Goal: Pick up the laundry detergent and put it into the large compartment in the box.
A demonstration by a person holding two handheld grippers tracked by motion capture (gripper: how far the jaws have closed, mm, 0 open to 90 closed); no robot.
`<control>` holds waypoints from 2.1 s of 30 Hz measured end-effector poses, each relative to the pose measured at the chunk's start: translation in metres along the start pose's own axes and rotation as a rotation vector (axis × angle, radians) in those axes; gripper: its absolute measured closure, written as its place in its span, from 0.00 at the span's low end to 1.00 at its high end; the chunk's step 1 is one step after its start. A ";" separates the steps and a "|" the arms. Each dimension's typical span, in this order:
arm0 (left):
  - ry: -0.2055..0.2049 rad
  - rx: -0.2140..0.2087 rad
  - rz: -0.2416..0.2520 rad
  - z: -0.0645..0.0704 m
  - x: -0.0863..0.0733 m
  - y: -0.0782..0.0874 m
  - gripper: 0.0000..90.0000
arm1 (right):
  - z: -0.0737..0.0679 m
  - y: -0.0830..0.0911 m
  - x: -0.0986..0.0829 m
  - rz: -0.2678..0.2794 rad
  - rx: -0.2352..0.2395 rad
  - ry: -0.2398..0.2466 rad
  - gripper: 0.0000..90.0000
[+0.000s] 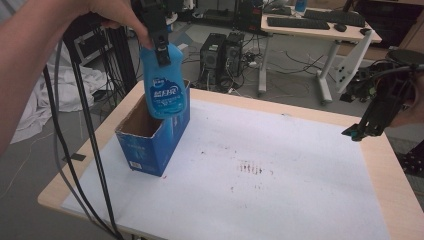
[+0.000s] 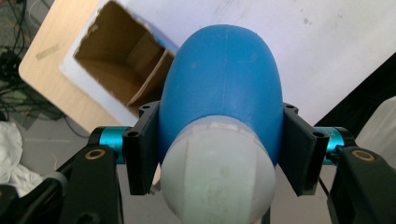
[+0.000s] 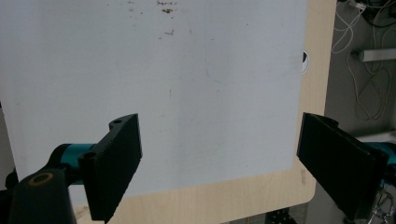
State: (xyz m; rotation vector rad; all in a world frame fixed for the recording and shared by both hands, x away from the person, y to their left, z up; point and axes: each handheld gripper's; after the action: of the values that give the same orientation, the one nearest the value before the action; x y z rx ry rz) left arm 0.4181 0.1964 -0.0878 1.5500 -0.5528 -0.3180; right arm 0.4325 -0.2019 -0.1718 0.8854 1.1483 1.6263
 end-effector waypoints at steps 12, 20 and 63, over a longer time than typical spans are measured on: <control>0.060 0.041 -0.032 -0.019 -0.012 -0.006 0.42 | 0.002 -0.003 0.002 0.002 0.005 0.011 0.15; 0.080 0.058 -0.041 -0.027 -0.017 -0.011 0.42 | 0.003 -0.004 0.002 0.000 0.008 0.011 0.15; 0.086 0.015 -0.104 -0.038 -0.031 -0.141 0.42 | 0.004 -0.018 0.008 -0.012 0.030 0.022 0.15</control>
State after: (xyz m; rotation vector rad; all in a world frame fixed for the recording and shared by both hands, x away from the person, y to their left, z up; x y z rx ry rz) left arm 0.4330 0.2431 -0.2291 1.6020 -0.4095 -0.3252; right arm 0.4381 -0.1904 -0.1875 0.8803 1.1942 1.6167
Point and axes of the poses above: each handheld gripper's, and its own axes: y roughly backward along the jaws, x roughly out of its top, z roughly to its right, and after that the axes turned 15 degrees about y, right-handed
